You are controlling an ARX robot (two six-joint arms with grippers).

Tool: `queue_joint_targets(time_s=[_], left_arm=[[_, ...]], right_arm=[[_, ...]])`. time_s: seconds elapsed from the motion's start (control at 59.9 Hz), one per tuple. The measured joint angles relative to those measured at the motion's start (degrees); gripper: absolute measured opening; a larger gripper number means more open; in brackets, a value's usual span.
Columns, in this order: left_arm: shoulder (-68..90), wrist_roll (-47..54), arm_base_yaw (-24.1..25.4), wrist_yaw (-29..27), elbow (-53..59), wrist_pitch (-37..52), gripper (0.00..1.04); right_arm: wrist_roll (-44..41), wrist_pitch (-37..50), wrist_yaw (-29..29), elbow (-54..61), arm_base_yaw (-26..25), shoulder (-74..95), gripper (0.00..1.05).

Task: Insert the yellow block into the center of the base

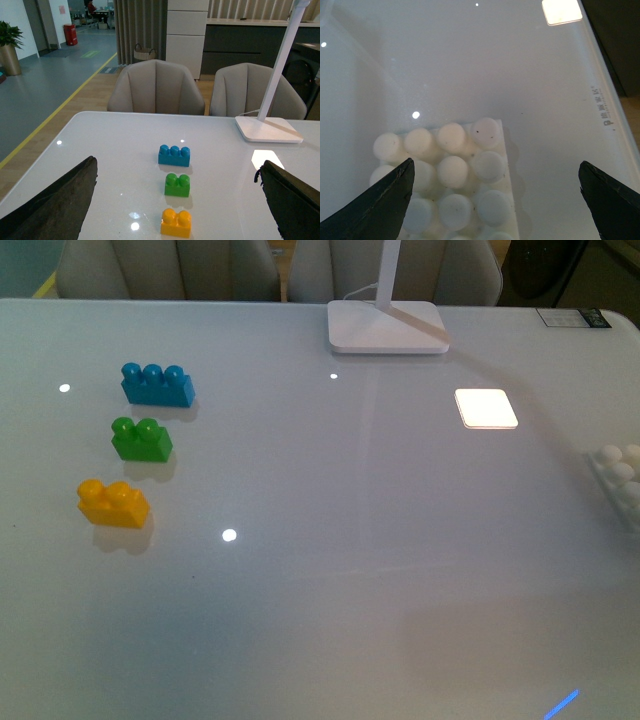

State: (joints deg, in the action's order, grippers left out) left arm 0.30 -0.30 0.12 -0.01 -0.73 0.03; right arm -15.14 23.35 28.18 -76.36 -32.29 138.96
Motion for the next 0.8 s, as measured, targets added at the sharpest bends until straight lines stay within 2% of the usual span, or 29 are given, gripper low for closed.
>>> queue_joint_targets(time_s=[0.802], left_arm=[[0.0, 0.0, 0.0, 0.0, 0.0, 0.0, 0.97]], right_arm=[[-0.8, -0.7, 1.9, -2.7, 2.9, 7.3, 0.96]])
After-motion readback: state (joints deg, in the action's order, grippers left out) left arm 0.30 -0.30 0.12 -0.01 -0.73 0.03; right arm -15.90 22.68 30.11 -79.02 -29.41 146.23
